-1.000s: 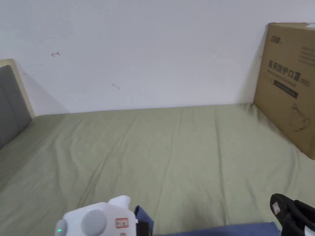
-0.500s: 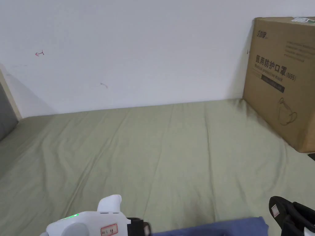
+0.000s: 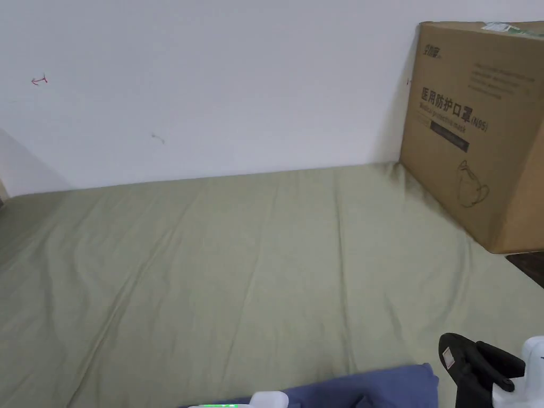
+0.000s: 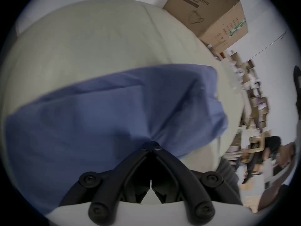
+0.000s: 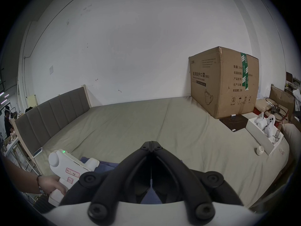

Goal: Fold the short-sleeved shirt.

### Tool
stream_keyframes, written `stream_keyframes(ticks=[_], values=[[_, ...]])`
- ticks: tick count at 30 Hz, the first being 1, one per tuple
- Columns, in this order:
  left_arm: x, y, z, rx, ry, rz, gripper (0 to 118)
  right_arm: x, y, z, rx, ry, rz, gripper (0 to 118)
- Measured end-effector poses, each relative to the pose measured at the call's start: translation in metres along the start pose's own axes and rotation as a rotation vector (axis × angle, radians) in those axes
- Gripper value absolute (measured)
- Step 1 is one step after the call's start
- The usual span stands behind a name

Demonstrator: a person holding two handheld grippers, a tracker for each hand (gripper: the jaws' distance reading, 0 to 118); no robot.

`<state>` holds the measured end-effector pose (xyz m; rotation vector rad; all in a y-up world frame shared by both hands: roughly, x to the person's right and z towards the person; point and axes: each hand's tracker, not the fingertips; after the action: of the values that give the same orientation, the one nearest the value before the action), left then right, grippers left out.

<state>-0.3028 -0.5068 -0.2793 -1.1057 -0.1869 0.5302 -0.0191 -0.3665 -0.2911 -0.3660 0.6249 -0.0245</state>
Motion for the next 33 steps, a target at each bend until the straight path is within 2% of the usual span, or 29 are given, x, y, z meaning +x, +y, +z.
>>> stream_keyframes(ticks=[3, 4, 7, 12, 14, 15, 16, 17, 18, 19, 20, 24, 28, 30, 32, 33], values=[[-0.001, -0.003, 0.02, -0.023, -0.384, 0.144, 0, 0.0, 0.004, 0.001, -0.016, 0.013, -0.013, 0], [0.0, -0.005, 0.036, 0.018, -0.444, 0.136, 0, 0.0, 0.006, 0.002, -0.017, 0.019, -0.015, 0], [-0.014, -0.006, 0.098, 0.189, -0.413, 0.106, 0, -0.002, 0.013, 0.009, 0.01, 0.019, 0.018, 0], [-0.095, -0.015, 0.186, 0.366, -0.423, 0.246, 0, -0.005, 0.02, 0.012, 0.027, 0.032, 0.025, 0], [-0.138, -0.024, 0.206, 0.4, -0.376, 0.32, 0, -0.008, 0.02, 0.008, 0.018, 0.036, 0.011, 0], [-0.154, -0.028, 0.211, 0.409, -0.349, 0.352, 5, -0.009, 0.019, 0.006, 0.011, 0.037, 0.007, 0], [-0.173, -0.033, 0.215, 0.417, -0.32, 0.394, 19, -0.011, 0.018, 0.003, 0.002, 0.038, 0.004, 0], [-0.177, -0.039, 0.213, 0.422, -0.318, 0.424, 62, -0.013, 0.017, 0.001, -0.008, 0.038, 0.002, 0], [-0.188, -0.042, 0.211, 0.41, -0.314, 0.449, 90, -0.015, 0.016, -0.001, -0.018, 0.039, 0.001, 0], [-0.202, -0.046, 0.208, 0.382, -0.316, 0.478, 110, -0.017, 0.015, -0.004, -0.032, 0.041, -0.002, 0], [-0.212, -0.048, 0.2, 0.349, -0.322, 0.496, 118, -0.019, 0.014, -0.006, -0.045, 0.044, -0.005, 0], [-0.225, -0.059, 0.166, 0.273, -0.422, 0.548, 118, -0.025, 0.011, -0.013, -0.078, 0.044, -0.007, 0], [-0.228, -0.061, 0.105, 0.221, -0.679, 0.647, 118, -0.032, 0.011, -0.02, -0.11, 0.042, 0.005, 0], [-0.214, -0.054, 0.086, 0.252, -0.817, 0.594, 118, -0.036, 0.011, -0.023, -0.125, 0.042, 0.023, 0], [-0.203, -0.047, 0.061, 0.244, -0.83, 0.545, 118, -0.041, 0.011, -0.026, -0.135, 0.046, 0.037, 0], [-0.213, -0.053, 0.089, 0.265, -0.835, 0.523, 111, -0.042, 0.011, -0.027, -0.139, 0.05, 0.04, 0]])
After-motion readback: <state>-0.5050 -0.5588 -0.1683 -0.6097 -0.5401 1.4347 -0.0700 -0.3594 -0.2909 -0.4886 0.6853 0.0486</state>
